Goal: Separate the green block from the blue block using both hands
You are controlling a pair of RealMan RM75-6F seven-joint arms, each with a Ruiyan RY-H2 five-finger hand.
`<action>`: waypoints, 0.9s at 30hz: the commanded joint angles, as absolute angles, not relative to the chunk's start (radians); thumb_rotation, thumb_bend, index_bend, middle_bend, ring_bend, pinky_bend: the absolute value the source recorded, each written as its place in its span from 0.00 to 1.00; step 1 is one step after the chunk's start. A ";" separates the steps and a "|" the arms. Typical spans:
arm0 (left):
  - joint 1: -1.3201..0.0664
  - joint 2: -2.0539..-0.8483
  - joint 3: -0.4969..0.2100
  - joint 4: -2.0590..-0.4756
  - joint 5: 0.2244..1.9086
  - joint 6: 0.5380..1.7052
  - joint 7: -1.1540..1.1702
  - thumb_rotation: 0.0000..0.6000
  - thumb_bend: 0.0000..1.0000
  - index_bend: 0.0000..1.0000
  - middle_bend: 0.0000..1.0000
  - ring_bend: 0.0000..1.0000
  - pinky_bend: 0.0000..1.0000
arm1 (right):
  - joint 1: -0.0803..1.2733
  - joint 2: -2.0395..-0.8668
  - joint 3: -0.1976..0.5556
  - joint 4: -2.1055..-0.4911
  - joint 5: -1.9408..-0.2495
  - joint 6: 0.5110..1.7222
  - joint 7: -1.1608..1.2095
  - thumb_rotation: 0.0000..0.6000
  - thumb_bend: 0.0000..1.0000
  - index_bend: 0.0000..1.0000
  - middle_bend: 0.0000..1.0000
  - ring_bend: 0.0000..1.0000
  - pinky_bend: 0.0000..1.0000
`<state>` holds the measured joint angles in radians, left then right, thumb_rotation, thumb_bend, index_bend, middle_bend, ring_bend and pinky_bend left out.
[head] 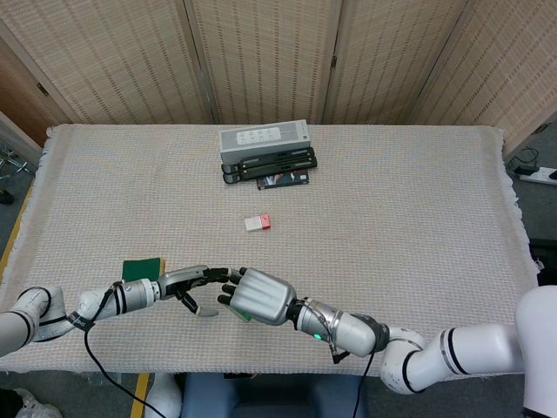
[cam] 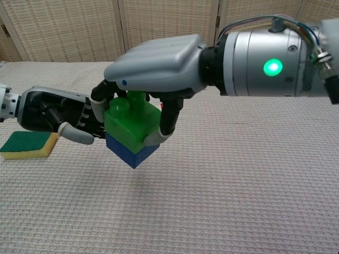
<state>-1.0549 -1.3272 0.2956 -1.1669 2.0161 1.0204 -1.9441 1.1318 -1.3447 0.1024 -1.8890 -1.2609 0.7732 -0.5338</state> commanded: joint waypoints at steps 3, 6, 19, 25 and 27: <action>-1.072 -1.382 0.331 -1.099 2.010 1.070 -1.985 1.00 0.34 0.15 0.08 0.00 0.04 | 1.132 -1.349 0.104 -1.882 -1.261 0.767 -0.525 1.00 0.34 0.80 0.75 0.65 0.43; -1.085 -1.401 0.341 -1.101 2.003 1.077 -1.974 1.00 0.34 0.15 0.08 0.00 0.03 | 1.124 -1.341 0.100 -1.883 -1.271 0.772 -0.514 1.00 0.34 0.80 0.75 0.65 0.43; -1.126 -1.437 0.364 -1.125 1.951 1.071 -1.948 1.00 0.33 0.14 0.08 0.00 0.03 | 1.092 -1.318 0.087 -1.875 -1.328 0.780 -0.454 1.00 0.34 0.80 0.75 0.64 0.43; -1.133 -1.462 0.376 -1.109 1.937 1.079 -1.964 1.00 0.33 0.18 0.08 0.00 0.03 | 1.084 -1.325 0.084 -1.857 -1.347 0.776 -0.429 1.00 0.34 0.80 0.75 0.64 0.43; -1.132 -1.469 0.380 -1.098 1.933 1.087 -1.975 1.00 0.33 0.22 0.08 0.00 0.03 | 1.083 -1.329 0.084 -1.852 -1.352 0.774 -0.425 1.00 0.34 0.80 0.75 0.64 0.43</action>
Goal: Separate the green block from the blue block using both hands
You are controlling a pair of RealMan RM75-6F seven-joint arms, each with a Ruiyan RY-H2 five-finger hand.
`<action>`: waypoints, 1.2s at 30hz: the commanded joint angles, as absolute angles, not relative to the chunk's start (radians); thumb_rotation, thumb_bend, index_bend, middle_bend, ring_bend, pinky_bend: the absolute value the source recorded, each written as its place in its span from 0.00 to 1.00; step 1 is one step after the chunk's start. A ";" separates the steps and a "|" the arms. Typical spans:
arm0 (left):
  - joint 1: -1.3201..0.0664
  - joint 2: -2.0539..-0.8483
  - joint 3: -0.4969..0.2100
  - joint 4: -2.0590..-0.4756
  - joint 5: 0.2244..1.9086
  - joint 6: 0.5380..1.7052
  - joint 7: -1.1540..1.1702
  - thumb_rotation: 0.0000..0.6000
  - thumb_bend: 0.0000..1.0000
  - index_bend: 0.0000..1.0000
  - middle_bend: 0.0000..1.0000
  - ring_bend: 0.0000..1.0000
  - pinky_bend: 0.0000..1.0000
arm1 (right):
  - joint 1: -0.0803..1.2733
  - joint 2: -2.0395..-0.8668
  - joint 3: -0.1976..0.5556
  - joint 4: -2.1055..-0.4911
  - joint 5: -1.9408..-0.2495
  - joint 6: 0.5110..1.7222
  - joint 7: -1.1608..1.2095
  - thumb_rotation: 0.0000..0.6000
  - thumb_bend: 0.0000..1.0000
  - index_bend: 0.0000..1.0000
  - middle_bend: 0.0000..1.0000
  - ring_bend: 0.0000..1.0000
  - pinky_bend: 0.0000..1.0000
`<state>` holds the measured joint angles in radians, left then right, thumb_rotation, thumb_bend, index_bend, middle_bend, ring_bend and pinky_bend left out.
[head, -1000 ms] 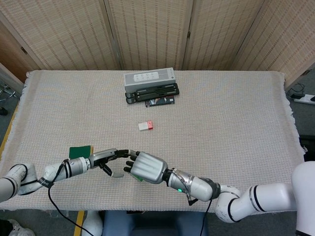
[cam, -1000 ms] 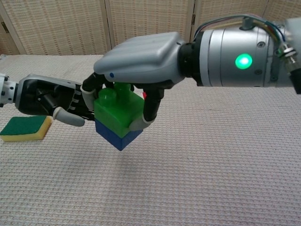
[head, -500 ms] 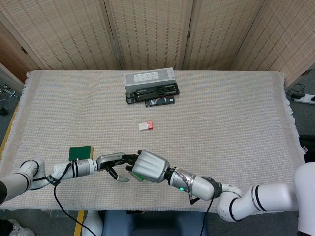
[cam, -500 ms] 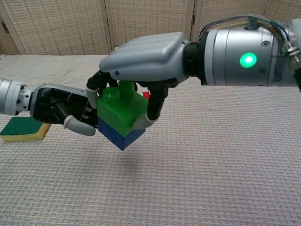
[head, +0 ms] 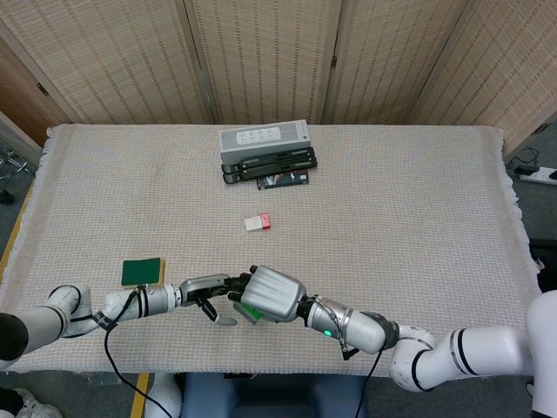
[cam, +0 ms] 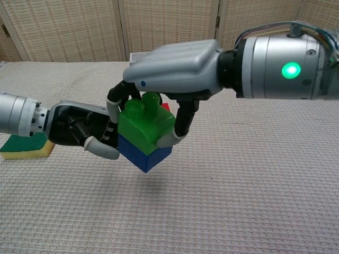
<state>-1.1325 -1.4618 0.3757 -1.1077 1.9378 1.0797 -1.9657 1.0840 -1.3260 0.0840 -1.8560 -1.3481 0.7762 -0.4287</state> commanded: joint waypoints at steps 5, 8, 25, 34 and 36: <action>-1.120 -1.484 0.381 -1.073 1.912 1.105 -1.974 1.00 0.33 0.38 0.10 0.00 0.05 | 1.083 -1.343 0.087 -1.834 -1.354 0.767 -0.417 1.00 0.34 0.80 0.75 0.64 0.43; -1.112 -1.489 0.384 -1.067 1.903 1.114 -1.968 1.00 0.33 0.50 0.21 0.03 0.08 | 1.083 -1.352 0.088 -1.825 -1.354 0.763 -0.417 1.00 0.34 0.80 0.75 0.64 0.43; -1.093 -1.487 0.379 -1.079 1.864 1.124 -1.923 1.00 0.41 0.59 0.61 0.35 0.46 | 1.062 -1.355 0.102 -1.817 -1.307 0.771 -0.406 1.00 0.34 0.80 0.75 0.64 0.44; -1.086 -1.485 0.377 -1.079 1.849 1.117 -1.926 1.00 0.47 0.71 0.78 0.51 0.60 | 1.058 -1.352 0.112 -1.805 -1.281 0.764 -0.388 1.00 0.34 0.80 0.75 0.64 0.44; -1.085 -1.486 0.377 -1.080 1.848 1.116 -1.927 1.00 0.48 0.71 0.79 0.52 0.61 | 1.057 -1.353 0.113 -1.803 -1.275 0.763 -0.387 1.00 0.34 0.80 0.75 0.64 0.44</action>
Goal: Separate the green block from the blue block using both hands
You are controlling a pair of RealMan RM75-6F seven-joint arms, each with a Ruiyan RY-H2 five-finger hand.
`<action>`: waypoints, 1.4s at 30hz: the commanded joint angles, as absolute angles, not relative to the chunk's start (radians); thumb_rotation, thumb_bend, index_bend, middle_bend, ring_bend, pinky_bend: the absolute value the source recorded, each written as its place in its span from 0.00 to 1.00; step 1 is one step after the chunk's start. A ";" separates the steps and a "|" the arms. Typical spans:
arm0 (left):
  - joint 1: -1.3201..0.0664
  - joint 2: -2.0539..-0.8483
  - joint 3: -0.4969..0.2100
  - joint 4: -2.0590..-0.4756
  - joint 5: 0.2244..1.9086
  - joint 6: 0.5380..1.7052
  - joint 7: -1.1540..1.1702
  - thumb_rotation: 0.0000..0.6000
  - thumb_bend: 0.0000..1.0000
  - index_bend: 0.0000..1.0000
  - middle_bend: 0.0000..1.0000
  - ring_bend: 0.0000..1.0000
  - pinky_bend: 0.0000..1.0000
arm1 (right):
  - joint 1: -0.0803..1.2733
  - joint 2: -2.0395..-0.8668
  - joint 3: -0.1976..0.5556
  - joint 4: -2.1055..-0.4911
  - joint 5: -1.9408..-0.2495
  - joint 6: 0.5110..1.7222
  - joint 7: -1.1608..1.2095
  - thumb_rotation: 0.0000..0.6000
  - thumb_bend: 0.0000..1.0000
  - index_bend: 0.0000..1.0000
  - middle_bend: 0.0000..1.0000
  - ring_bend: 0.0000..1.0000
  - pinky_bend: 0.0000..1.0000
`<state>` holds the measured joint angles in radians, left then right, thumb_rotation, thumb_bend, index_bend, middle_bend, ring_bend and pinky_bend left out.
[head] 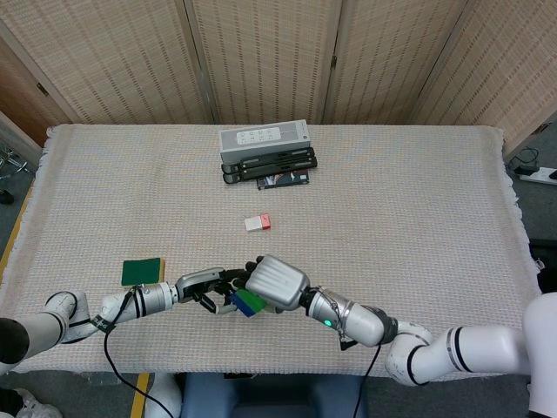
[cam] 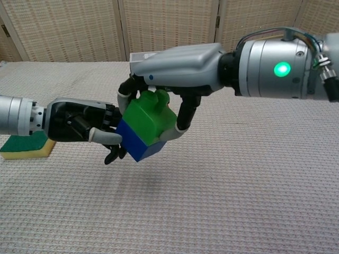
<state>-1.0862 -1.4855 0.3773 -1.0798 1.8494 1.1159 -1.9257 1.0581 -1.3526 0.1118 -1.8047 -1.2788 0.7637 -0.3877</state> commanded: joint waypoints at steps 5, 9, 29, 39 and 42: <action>-1.071 -1.494 0.377 -1.069 1.840 1.125 -1.949 1.00 0.48 0.73 0.81 0.56 0.64 | 1.055 -1.357 0.118 -1.797 -1.256 0.761 -0.375 1.00 0.34 0.80 0.75 0.64 0.44; -1.057 -1.500 0.375 -1.044 1.837 1.147 -1.987 1.00 0.48 0.75 0.82 0.57 0.67 | 1.054 -1.360 0.126 -1.793 -1.238 0.756 -0.353 1.00 0.34 0.80 0.75 0.65 0.44; -1.030 -1.496 0.364 -1.028 1.833 1.174 -2.018 1.00 0.50 0.76 0.83 0.60 0.70 | 1.043 -1.411 0.132 -1.745 -1.229 0.775 -0.326 1.00 0.34 0.80 0.75 0.64 0.45; -1.021 -1.496 0.364 -1.008 1.827 1.162 -2.041 1.00 0.50 0.76 0.83 0.60 0.70 | 1.023 -1.390 0.151 -1.736 -1.228 0.780 -0.247 1.00 0.34 0.80 0.75 0.64 0.47; -1.019 -1.502 0.363 -1.000 1.824 1.154 -2.046 1.00 0.50 0.76 0.83 0.61 0.70 | 1.020 -1.385 0.158 -1.735 -1.229 0.780 -0.226 1.00 0.34 0.80 0.75 0.64 0.47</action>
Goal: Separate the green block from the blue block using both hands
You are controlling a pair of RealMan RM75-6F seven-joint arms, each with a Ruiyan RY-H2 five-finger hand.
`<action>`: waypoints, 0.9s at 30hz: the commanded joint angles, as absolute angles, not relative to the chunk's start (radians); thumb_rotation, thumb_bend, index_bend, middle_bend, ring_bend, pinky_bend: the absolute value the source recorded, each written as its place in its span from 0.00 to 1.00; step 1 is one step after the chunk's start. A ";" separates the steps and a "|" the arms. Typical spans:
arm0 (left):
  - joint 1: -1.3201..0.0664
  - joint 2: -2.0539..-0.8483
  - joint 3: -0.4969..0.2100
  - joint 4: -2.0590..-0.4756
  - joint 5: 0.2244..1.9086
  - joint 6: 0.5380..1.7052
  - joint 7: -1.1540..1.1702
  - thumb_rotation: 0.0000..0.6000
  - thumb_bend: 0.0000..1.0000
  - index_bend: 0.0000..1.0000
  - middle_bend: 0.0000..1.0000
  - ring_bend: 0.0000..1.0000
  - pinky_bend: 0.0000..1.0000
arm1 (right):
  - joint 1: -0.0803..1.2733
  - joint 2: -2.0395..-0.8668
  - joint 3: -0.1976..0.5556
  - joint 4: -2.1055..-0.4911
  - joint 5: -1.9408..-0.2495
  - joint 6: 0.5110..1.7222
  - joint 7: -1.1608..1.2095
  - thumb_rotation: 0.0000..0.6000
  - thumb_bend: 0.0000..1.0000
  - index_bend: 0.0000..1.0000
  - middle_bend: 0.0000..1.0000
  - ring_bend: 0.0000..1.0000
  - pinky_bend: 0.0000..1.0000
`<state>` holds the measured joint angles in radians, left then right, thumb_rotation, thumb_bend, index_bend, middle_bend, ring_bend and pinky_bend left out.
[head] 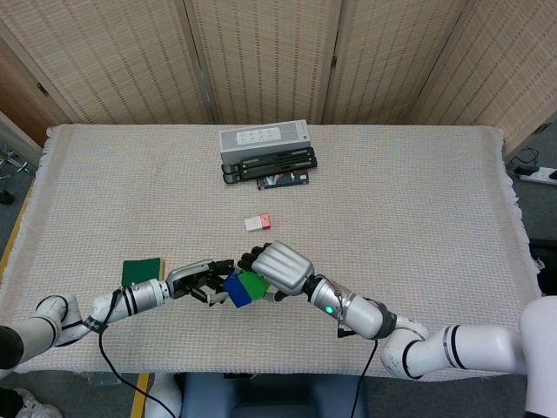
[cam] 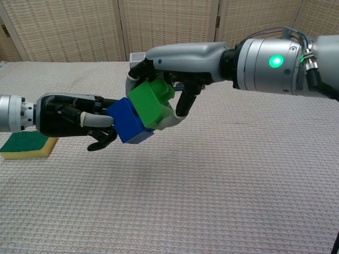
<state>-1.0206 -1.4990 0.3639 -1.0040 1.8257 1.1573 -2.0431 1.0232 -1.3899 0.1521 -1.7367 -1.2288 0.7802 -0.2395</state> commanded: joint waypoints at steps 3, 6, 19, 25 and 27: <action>-1.017 -1.507 0.361 -0.991 1.821 1.151 -2.053 1.00 0.50 0.76 0.83 0.61 0.70 | 1.017 -1.381 0.164 -1.736 -1.232 0.782 -0.211 1.00 0.34 0.80 0.75 0.64 0.47; -1.013 -1.512 0.361 -0.981 1.819 1.147 -2.059 1.00 0.50 0.76 0.83 0.61 0.70 | 1.014 -1.376 0.171 -1.737 -1.235 0.786 -0.198 1.00 0.34 0.80 0.75 0.64 0.47; -0.993 -1.506 0.354 -0.955 1.798 1.129 -2.055 1.00 0.50 0.76 0.83 0.61 0.70 | 0.973 -1.285 0.191 -1.792 -1.262 0.839 -0.165 1.00 0.34 0.80 0.75 0.64 0.47; -0.973 -1.431 0.284 -1.109 1.665 0.998 -1.660 1.00 0.51 0.76 0.83 0.61 0.70 | 0.902 -1.213 0.135 -1.809 -1.301 0.909 -0.240 1.00 0.34 0.80 0.75 0.64 0.47; -0.952 -1.391 0.244 -1.206 1.584 0.961 -1.423 1.00 0.51 0.76 0.83 0.61 0.70 | 0.871 -1.200 0.104 -1.804 -1.311 0.938 -0.285 1.00 0.34 0.80 0.75 0.65 0.47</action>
<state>-0.9839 -1.4682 0.3184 -1.0367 1.7272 1.0606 -1.8168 0.9038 -1.2182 0.1362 -1.8035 -1.2956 0.9072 -0.2442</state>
